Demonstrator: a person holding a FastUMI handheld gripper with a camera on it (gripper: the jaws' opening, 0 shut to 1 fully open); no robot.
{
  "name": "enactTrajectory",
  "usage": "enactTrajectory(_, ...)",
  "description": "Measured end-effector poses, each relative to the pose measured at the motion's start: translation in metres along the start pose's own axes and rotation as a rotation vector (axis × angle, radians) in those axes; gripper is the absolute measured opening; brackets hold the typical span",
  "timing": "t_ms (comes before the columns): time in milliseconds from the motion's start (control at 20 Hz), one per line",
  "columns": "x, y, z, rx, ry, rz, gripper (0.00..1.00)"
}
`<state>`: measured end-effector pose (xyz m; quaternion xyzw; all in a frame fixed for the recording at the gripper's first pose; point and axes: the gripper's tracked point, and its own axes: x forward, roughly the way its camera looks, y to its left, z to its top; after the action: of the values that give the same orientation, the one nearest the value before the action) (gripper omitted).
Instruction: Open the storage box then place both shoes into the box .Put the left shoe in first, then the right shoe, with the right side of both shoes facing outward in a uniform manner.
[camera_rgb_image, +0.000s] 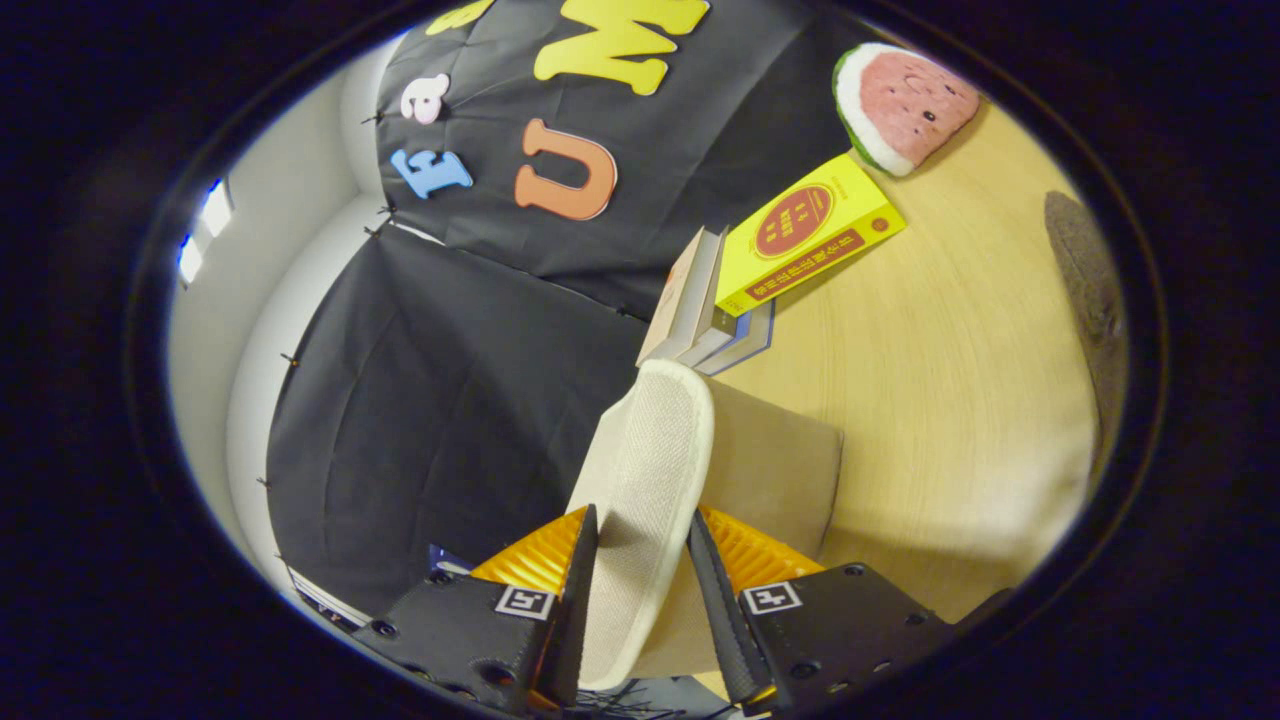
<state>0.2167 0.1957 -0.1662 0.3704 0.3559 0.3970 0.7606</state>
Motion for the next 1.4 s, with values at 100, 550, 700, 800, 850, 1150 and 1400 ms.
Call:
enactTrajectory(100, 0.0, -0.006, 0.002, 0.029, 0.004, 0.001, 0.36)
enactTrajectory(550, -0.012, 0.024, 0.009, -0.035, 0.027, -0.009, 0.06)
enactTrajectory(700, -0.016, 0.046, 0.013, -0.069, 0.031, -0.022, 0.07)
enactTrajectory(800, -0.018, 0.067, 0.015, -0.104, 0.026, -0.021, 0.07)
enactTrajectory(850, -0.017, 0.077, 0.016, -0.121, 0.024, -0.027, 0.07)
enactTrajectory(1150, -0.001, 0.148, 0.024, -0.186, 0.017, -0.057, 0.07)
enactTrajectory(1400, 0.035, 0.208, 0.027, -0.251, 0.019, -0.039, 0.07)
